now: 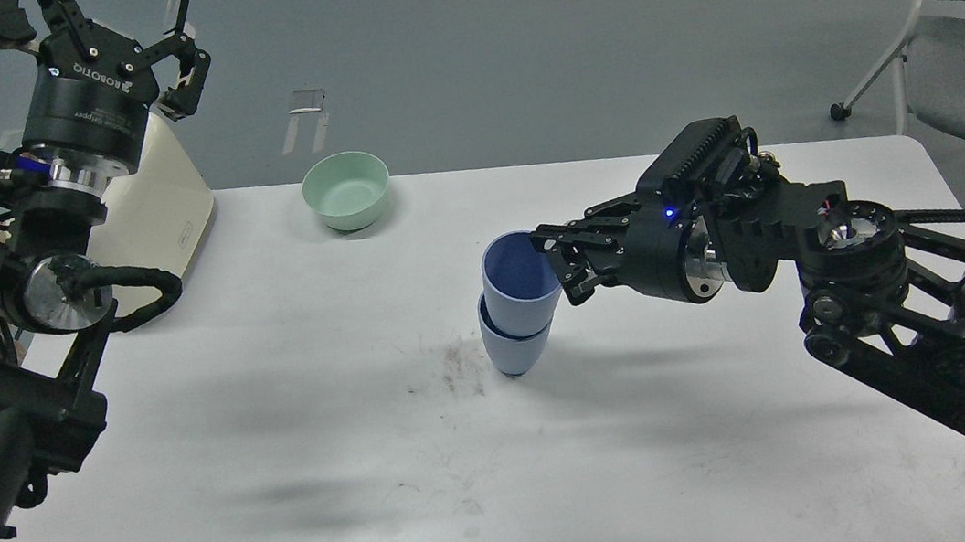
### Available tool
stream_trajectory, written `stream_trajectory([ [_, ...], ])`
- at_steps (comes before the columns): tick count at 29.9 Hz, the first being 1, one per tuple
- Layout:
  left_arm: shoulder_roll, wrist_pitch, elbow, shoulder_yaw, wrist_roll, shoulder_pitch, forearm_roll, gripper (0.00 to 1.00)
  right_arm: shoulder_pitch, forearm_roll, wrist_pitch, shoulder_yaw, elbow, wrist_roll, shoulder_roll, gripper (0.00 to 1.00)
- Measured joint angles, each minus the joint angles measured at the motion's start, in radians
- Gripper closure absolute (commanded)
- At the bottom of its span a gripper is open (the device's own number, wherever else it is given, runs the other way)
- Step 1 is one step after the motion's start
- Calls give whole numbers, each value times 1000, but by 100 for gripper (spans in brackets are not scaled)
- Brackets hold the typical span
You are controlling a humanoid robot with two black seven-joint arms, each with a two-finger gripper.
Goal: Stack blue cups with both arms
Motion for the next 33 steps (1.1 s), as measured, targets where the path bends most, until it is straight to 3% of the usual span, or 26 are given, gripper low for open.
stream_trajectory([
  [3,0,0,0,0,0,0,0,3,-3,0,0,0,0,0,0,74],
  [8,0,0,0,0,0,-1,0,3,-10,-1,0,1,-3,0,1,66],
  [23,1,0,0,-1,0,-1,0,3,-28,-2,0,4,-1,1,2,61],
  [24,1,0,0,-1,0,-1,0,3,-28,-1,0,4,0,1,2,58],
  [27,1,0,0,-1,0,-1,0,3,-25,0,0,20,2,2,2,31],
  [28,1,0,-1,-1,0,-1,0,3,-22,1,0,37,5,2,3,7],
  [29,2,0,-1,-1,0,-1,0,3,-20,2,0,60,8,2,3,0],
  [33,7,0,-1,-1,0,-1,0,3,-19,11,-1,246,10,3,18,0],
])
